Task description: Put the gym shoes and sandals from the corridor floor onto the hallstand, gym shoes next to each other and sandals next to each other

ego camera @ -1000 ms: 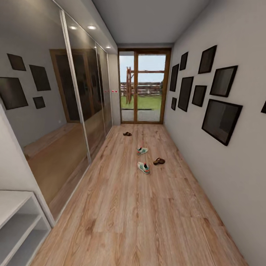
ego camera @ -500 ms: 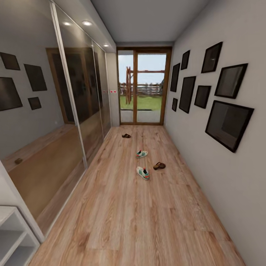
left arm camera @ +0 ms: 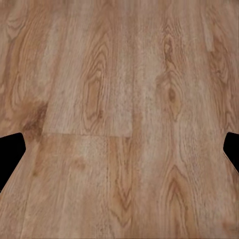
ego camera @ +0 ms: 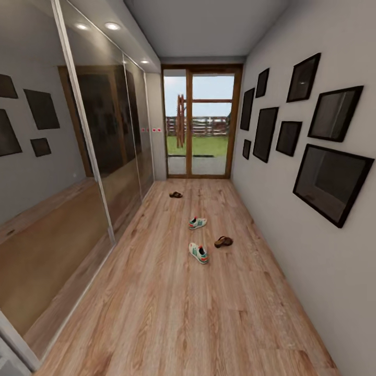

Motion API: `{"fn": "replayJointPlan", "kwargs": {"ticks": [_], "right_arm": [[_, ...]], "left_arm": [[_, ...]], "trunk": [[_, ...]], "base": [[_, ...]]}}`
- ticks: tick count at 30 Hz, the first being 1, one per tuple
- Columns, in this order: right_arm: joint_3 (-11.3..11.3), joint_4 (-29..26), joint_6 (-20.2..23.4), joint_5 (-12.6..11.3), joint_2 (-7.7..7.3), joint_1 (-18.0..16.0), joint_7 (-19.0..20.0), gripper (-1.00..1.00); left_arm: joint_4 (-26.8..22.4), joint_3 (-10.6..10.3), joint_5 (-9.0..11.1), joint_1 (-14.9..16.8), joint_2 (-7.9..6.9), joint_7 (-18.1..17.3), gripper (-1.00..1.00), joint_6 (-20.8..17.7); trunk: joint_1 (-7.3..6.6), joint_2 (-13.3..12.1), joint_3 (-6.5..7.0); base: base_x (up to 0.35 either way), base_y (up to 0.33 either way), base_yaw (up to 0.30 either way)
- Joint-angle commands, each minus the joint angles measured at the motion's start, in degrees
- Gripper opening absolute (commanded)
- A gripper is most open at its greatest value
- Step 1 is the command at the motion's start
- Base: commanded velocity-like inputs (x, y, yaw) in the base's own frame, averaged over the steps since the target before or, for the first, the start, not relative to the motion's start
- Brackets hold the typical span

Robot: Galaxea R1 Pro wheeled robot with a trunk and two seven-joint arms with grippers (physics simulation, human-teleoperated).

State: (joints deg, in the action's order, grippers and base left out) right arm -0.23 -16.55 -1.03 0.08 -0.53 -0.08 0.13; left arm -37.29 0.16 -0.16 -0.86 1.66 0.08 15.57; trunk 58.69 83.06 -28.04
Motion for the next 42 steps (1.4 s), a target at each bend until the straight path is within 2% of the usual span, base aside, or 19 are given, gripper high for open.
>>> {"fn": "replayJointPlan", "kwargs": {"ticks": [1, 31, 42], "right_arm": [[0.0, 0.0, -0.11, 0.01, 0.0, -0.01, 0.02, 1.0], [0.04, -0.23, -0.11, 0.01, 0.22, -0.01, -0.03, 1.0], [0.05, -0.23, -0.11, 0.01, 0.22, -0.01, -0.03, 1.0]], "left_arm": [[-0.07, 0.02, -0.02, -0.02, 0.01, 0.01, 1.0, 0.08], [-0.07, 0.02, -0.02, -0.02, 0.01, 0.01, 1.0, 0.08], [-0.01, 0.02, -0.02, -0.02, 0.01, 0.01, 1.0, 0.08]], "trunk": [[0.04, 0.02, -0.04], [0.04, 0.02, -0.04], [0.04, 0.02, -0.04]], "base": [[0.348, -0.138, 0.0], [0.348, -0.139, 0.001], [0.348, -0.141, 0.2]]}}
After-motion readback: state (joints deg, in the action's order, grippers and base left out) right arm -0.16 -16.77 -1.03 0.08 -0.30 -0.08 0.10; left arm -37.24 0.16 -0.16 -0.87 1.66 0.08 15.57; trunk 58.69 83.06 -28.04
